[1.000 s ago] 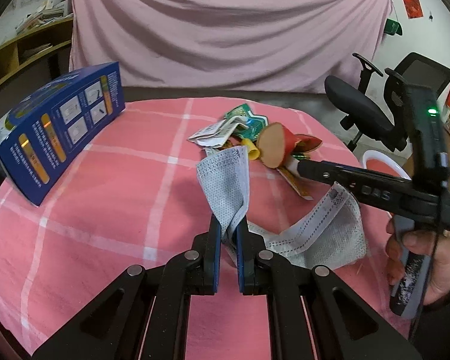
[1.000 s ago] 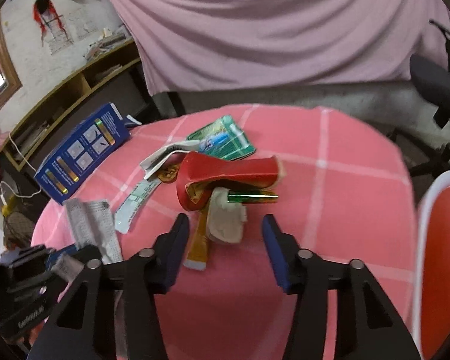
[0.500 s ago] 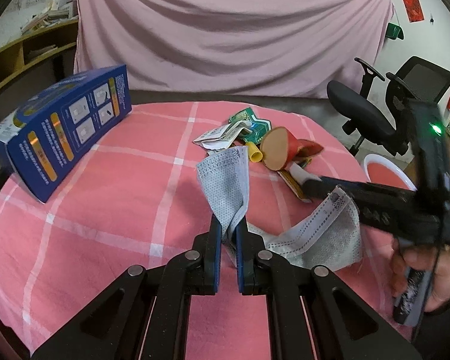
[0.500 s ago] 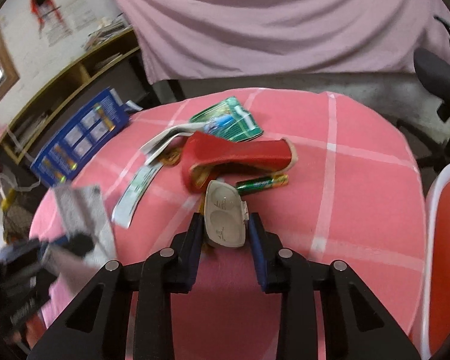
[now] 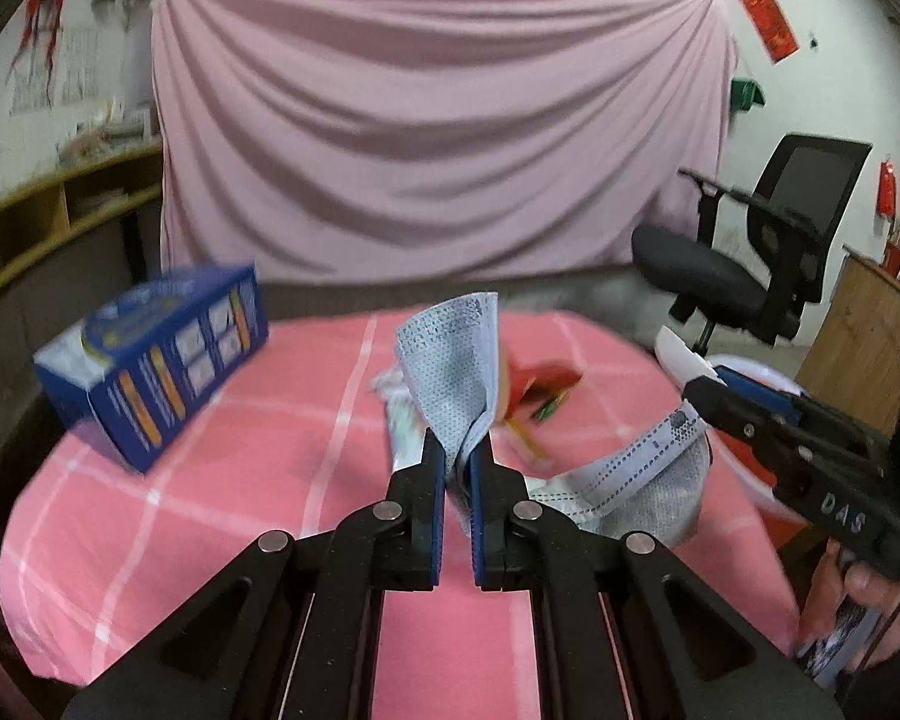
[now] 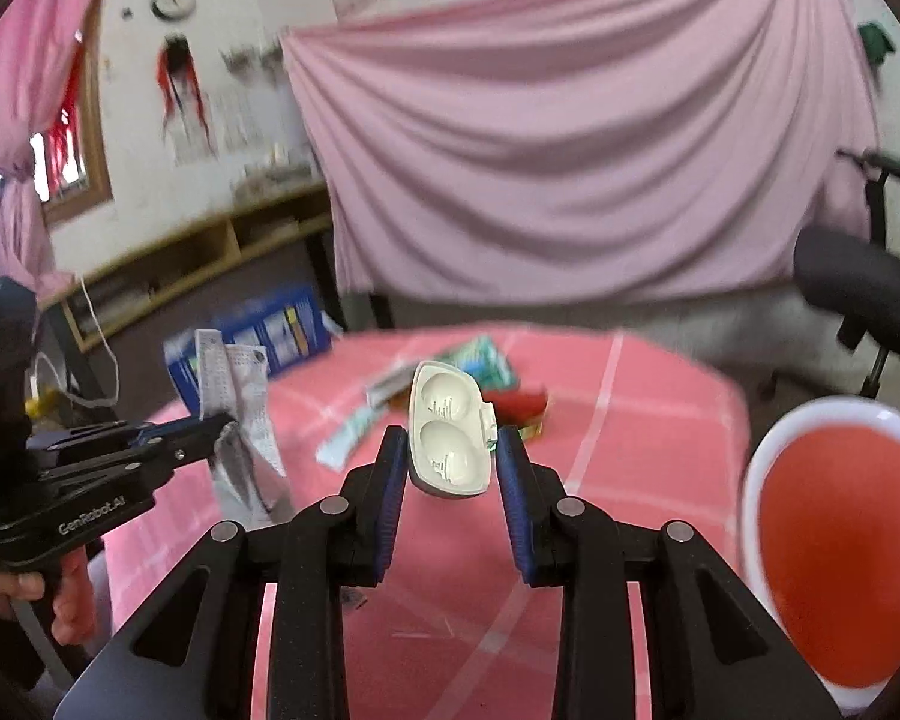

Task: Collect trash
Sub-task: 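Carry the mask and earbud case over the bucket and open both tools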

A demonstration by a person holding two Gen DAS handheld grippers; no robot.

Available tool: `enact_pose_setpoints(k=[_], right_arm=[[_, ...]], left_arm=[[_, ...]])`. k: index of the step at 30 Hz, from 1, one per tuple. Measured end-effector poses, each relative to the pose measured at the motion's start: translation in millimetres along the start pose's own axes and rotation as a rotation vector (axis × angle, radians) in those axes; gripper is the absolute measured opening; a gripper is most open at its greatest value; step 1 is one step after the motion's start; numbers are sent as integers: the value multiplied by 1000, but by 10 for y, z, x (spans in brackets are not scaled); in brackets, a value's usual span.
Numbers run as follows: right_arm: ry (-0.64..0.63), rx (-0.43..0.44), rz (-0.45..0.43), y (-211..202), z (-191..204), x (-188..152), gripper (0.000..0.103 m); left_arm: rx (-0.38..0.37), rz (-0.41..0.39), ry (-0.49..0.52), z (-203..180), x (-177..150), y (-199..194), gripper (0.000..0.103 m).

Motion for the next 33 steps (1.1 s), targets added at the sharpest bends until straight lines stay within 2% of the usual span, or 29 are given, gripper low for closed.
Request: enact_pose_setpoints(k=[8, 12, 16, 21, 24, 29, 33], right_arm=[[-97, -127, -272, -610, -151, 284, 28], [-103, -210, -369, -897, -339, 351, 28], [-111, -302, -428, -1136, -524, 397, 28], [-33, -375, -465, -1407, -925, 393, 28], [19, -428, -455, -1475, -1201, 354, 28], [136, -487, -412, -1553, -1642, 180, 28], [228, -500, -357, -1544, -1922, 21, 28]], left_arm=[[8, -231, 72, -452, 529, -332, 5], [-9, -352, 128, -789, 698, -486, 5], [-46, -408, 204, -1187, 754, -532, 5], [-112, -424, 273, -1684, 765, -474, 5], [-153, -403, 298, -1980, 762, -354, 5], [-213, -323, 321, -2444, 692, -79, 5], [-222, -233, 308, -2693, 618, 193, 5]])
Point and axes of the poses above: each gripper's, at about its wrist camera, not at the fingertips, and y roughly the way its jaws point, z to its left, x to its top, the point moved 10 cm from there along y, roughly the way its jaws point, and after that the axes turned 6 degrees about x, right-handed, at the moved point
